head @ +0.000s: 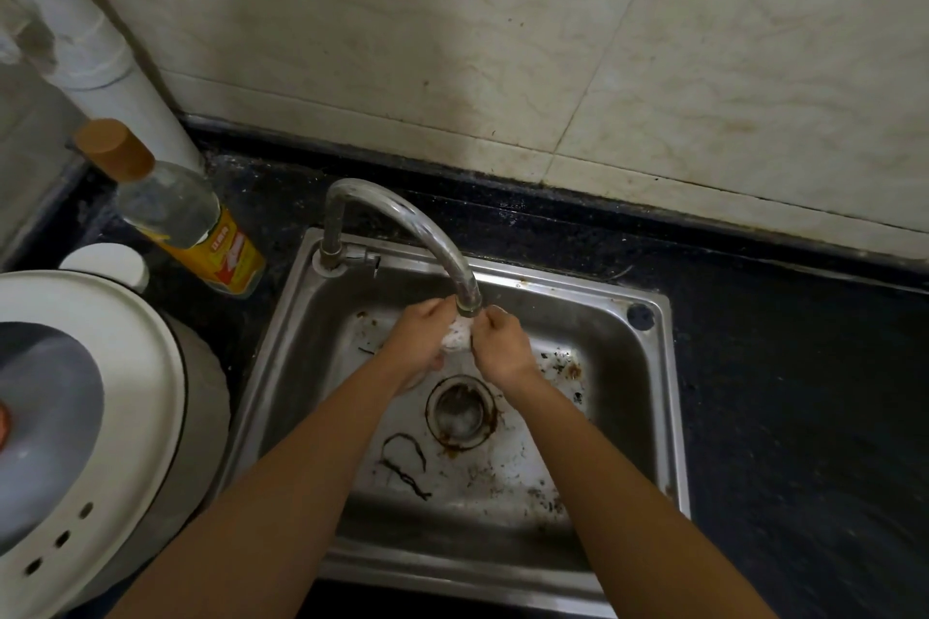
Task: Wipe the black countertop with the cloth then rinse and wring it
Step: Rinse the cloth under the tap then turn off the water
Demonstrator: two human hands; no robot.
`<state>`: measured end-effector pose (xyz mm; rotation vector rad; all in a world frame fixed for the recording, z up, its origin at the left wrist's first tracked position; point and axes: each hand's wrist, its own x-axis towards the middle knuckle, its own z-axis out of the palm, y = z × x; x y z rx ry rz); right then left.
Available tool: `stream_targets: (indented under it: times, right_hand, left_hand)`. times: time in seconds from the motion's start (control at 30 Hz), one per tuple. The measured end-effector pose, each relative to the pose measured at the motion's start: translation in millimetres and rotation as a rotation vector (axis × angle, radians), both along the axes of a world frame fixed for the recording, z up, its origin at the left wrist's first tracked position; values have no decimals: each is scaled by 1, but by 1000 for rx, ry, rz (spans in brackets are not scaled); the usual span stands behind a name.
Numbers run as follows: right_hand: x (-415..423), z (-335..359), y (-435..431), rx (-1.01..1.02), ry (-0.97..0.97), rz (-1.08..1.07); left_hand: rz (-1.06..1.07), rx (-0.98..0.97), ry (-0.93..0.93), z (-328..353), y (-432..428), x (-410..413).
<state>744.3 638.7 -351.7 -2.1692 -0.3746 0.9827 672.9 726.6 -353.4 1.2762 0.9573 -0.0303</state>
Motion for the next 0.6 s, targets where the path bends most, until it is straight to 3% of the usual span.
stream_targets:
  times: [0.17, 0.27, 0.37, 0.47, 0.6]
  right_hand:
    - [15, -1, -11, 205, 448, -308]
    - [19, 6, -17, 151, 622, -273]
    - [16, 3, -17, -66, 505, -115]
    - [14, -7, -14, 14, 435, -140]
    - [6, -11, -10, 146, 159, -145]
  left_hand:
    - [24, 35, 4, -3, 13, -9]
    - [-3, -2, -59, -4, 14, -12]
    - [-73, 33, -126, -3, 11, -14]
    - [32, -70, -160, -6, 11, -15]
    - [139, -279, -69, -8, 6, -13]
